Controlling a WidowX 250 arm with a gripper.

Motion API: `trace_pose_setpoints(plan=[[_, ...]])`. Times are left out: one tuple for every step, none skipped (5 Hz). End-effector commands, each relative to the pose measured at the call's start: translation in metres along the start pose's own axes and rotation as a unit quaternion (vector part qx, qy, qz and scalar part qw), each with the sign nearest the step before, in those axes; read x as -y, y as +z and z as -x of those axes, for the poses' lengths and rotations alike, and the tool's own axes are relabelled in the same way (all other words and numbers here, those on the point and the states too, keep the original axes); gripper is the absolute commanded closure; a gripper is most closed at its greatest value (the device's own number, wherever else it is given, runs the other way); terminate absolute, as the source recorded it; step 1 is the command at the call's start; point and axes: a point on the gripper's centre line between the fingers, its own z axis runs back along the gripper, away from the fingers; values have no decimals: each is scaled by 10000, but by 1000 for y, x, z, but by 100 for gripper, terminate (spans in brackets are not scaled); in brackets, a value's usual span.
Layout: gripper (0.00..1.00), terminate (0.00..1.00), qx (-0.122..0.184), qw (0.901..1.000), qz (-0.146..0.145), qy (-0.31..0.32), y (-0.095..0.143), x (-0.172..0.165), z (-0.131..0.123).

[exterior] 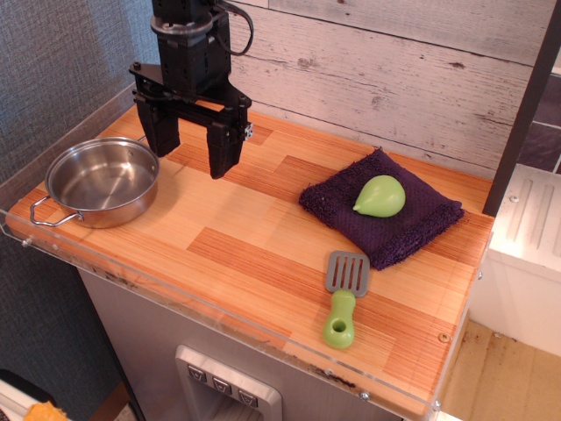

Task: Move pear to towel

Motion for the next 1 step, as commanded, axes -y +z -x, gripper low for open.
trace_pose_setpoints(plan=[[0,100,281,9996,-87,34,17,-7,0]])
